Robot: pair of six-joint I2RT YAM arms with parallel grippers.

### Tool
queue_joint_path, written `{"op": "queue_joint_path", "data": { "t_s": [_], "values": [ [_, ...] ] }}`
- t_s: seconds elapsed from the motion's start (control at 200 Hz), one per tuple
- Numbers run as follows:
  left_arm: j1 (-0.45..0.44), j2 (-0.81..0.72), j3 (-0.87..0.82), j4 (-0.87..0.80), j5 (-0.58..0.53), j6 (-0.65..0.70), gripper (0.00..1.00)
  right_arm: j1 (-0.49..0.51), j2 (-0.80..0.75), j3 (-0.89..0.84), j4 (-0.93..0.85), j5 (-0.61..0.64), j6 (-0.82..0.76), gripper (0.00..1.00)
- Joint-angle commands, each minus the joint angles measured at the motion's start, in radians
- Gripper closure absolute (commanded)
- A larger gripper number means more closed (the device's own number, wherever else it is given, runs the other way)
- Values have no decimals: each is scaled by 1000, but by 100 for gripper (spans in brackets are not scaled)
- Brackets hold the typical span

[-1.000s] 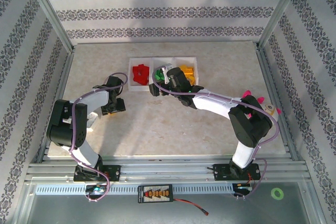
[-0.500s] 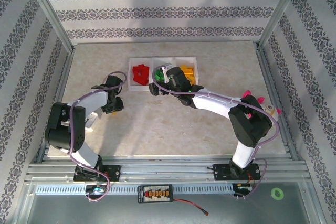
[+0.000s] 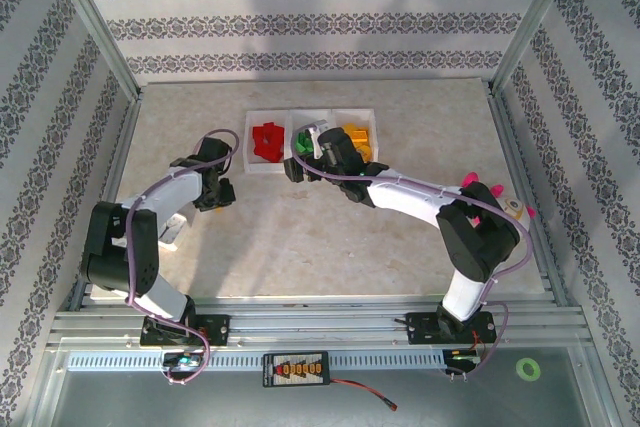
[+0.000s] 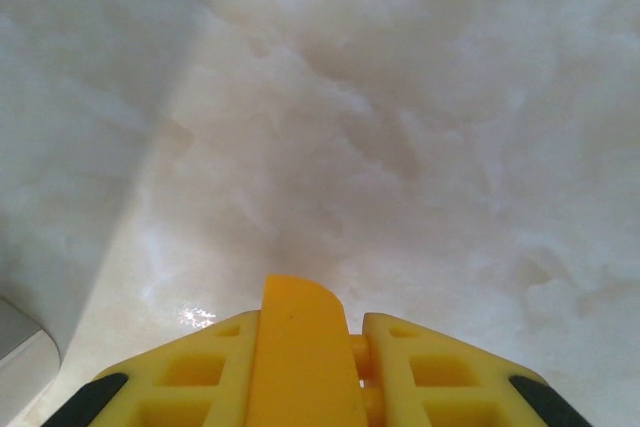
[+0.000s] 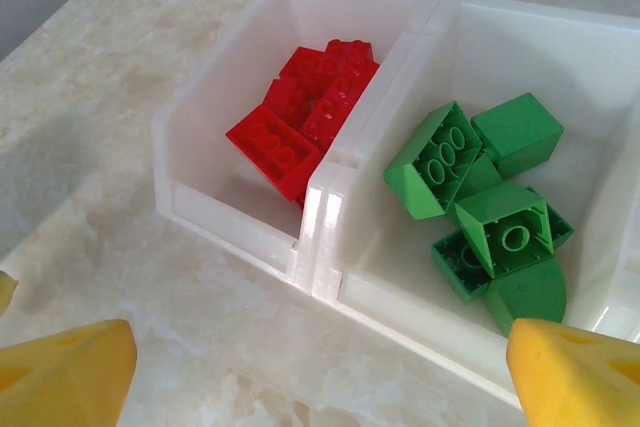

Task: Sort the legos into containers by color
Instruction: Pick up the lego from the middle-left of the table, then place the lego in the container.

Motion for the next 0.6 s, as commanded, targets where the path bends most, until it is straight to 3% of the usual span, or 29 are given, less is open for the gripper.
{"op": "queue_joint_path", "data": {
  "t_s": [0.0,0.265,0.595],
  "values": [
    [-44,-39,74,-56,11,5,84,1,-88,-42,10,22,9,5],
    [-188,26,273,-67,7,30,84,-24,-277,-179,-27,87,3,5],
    [-350,249,610,-64,53,59,84,-79,-567,-335,-143,196,-11,5]
  ]
}}
